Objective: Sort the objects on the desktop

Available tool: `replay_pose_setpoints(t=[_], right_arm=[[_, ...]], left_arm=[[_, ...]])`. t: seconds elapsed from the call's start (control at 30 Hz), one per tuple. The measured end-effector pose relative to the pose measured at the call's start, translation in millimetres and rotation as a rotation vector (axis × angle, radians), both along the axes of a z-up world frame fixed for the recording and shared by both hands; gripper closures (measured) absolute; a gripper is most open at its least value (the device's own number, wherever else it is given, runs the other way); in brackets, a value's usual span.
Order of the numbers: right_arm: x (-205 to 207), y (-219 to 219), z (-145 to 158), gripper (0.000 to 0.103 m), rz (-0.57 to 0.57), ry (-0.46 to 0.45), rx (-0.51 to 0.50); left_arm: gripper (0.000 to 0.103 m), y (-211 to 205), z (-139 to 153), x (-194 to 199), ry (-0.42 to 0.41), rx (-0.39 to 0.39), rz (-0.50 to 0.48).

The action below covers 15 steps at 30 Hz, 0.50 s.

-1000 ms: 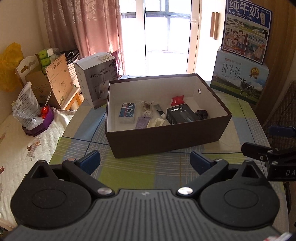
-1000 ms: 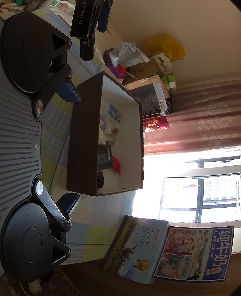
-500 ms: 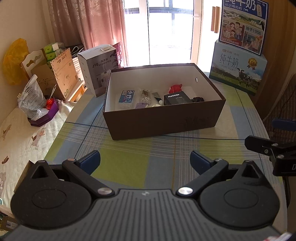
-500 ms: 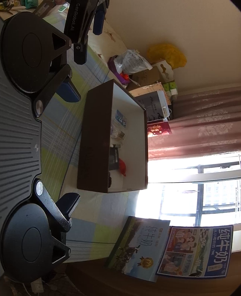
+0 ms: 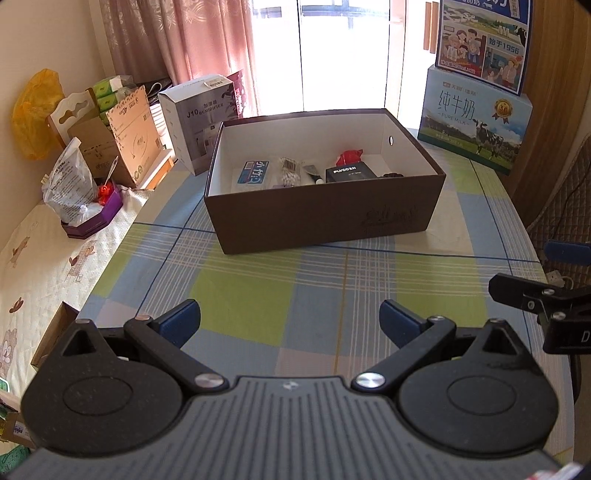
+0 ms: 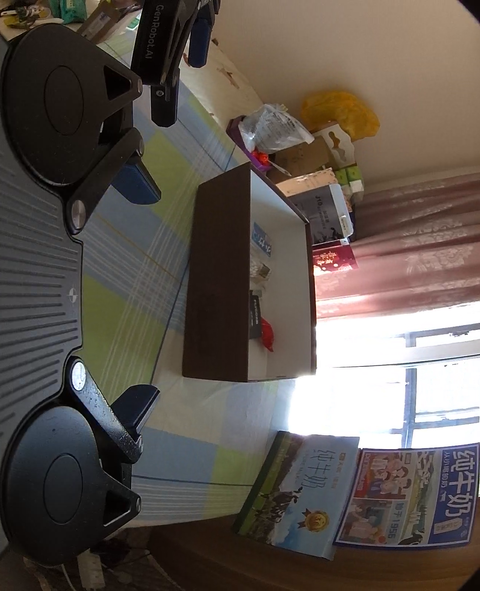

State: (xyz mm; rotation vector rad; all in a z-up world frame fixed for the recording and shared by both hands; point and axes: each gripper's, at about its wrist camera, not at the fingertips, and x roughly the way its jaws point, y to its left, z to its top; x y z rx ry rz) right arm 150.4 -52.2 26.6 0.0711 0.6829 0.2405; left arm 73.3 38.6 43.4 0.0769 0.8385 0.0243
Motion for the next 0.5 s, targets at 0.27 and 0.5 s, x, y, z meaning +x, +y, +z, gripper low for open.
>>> replay_pose_setpoints(t=[0.27, 0.5], right_arm=[[-5.4, 3.5, -6.4, 0.002, 0.025, 0.016, -0.015], [-9.5, 4.7, -10.0, 0.002, 0.036, 0.017, -0.026]], left_arm=[[0.001, -2.5, -7.3, -8.1, 0.025, 0.004, 0.01], [0.001, -3.9, -12.3, -12.3, 0.04, 0.01, 0.02]])
